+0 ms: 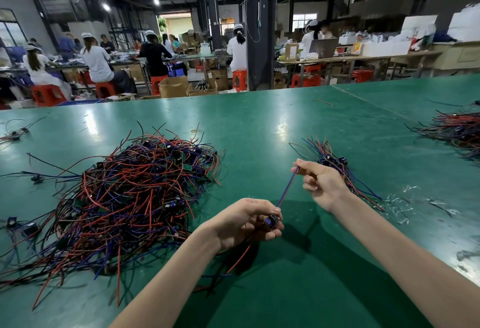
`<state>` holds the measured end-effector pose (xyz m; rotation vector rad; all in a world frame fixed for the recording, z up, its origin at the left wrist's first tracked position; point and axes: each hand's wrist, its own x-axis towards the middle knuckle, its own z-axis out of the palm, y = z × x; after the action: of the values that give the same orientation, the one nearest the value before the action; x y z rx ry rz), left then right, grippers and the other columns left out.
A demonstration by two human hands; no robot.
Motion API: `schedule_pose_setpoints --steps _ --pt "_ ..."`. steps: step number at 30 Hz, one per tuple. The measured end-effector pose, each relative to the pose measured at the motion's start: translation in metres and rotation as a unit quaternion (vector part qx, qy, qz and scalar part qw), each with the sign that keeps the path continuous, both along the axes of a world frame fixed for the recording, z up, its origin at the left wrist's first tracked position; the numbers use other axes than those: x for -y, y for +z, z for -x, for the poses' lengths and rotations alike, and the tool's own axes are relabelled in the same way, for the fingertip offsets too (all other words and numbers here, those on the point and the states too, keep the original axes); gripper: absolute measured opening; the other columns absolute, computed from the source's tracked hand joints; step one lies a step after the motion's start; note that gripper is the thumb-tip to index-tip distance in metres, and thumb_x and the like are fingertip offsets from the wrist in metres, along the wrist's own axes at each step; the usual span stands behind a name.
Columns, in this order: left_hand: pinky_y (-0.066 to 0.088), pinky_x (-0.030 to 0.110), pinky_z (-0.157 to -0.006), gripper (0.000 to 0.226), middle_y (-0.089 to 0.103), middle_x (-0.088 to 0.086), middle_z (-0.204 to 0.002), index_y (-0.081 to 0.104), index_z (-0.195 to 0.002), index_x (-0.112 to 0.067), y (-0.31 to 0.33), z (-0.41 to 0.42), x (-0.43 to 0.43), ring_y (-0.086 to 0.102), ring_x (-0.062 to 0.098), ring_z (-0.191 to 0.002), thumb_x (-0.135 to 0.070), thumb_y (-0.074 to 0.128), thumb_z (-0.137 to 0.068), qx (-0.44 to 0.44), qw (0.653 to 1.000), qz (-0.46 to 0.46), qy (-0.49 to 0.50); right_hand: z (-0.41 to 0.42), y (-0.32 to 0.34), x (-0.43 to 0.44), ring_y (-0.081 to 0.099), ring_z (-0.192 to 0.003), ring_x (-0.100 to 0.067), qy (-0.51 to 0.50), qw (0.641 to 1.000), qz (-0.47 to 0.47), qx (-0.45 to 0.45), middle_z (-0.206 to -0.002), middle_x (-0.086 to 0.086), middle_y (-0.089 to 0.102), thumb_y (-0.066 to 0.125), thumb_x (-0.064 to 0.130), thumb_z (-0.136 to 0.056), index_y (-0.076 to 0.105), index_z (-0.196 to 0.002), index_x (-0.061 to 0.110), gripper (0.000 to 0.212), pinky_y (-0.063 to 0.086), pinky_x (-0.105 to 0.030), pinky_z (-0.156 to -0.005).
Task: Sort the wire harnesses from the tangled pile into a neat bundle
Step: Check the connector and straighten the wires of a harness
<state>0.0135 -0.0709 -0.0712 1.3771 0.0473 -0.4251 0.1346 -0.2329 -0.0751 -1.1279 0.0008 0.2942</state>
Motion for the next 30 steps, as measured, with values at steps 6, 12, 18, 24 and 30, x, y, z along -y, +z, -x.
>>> schedule_pose_setpoints --steps 6,12,18,24,30 --pt "0.05 0.019 -0.047 0.027 0.064 0.011 -0.061 0.065 -0.065 -0.01 0.003 0.001 -0.003 0.062 0.018 -0.051 -0.004 0.053 -0.089 0.015 1.0 0.005 0.019 -0.001 -0.001 0.0 0.036 -0.032 -0.003 0.002 1.0 0.005 -0.001 -0.069 -0.008 0.07 0.067 0.012 -0.083 0.065 -0.081 0.006 0.006 0.026 -0.012 -0.03" --pt "0.05 0.021 -0.053 0.017 0.07 0.006 -0.073 0.063 -0.072 -0.013 0.003 -0.004 -0.004 0.064 0.012 -0.06 -0.011 0.058 -0.089 0.053 0.994 0.019 0.098 0.012 0.004 -0.005 0.048 -0.039 -0.003 0.094 0.995 0.007 0.01 -0.084 -0.007 0.074 0.07 0.035 -0.067 0.062 -0.1 0.007 0.044 0.042 -0.013 -0.037" --pt "0.043 0.027 -0.067 0.016 0.07 0.001 -0.073 0.063 -0.071 -0.018 0.001 -0.011 -0.01 0.062 0.011 -0.067 -0.017 0.062 -0.087 0.083 0.97 0.033 0.228 0.044 0.002 -0.028 0.05 -0.041 -0.006 0.211 0.969 0.105 0.068 -0.07 -0.004 0.069 0.067 0.04 -0.069 0.066 -0.08 0.009 0.033 0.035 -0.015 -0.035" --pt "0.046 0.031 -0.064 0.01 0.063 0.0 -0.068 0.065 -0.079 -0.012 0.0 -0.013 -0.011 0.052 0.016 -0.063 -0.015 0.063 -0.088 0.078 0.955 0.065 0.278 0.062 -0.008 -0.037 0.051 -0.039 -0.006 0.262 0.946 0.149 0.122 -0.07 -0.002 0.07 0.066 0.026 -0.078 0.064 -0.084 0.002 0.024 0.032 -0.014 -0.034" --pt "0.047 0.022 -0.056 0.007 0.062 0.0 -0.06 0.064 -0.081 -0.009 -0.001 -0.015 -0.01 0.051 0.008 -0.048 -0.012 0.063 -0.088 0.076 0.948 0.073 0.3 0.061 -0.01 -0.039 0.051 -0.039 -0.005 0.248 0.95 0.14 0.124 -0.07 -0.004 0.07 0.064 0.012 -0.085 0.065 -0.095 -0.005 0.02 0.031 -0.013 -0.034"
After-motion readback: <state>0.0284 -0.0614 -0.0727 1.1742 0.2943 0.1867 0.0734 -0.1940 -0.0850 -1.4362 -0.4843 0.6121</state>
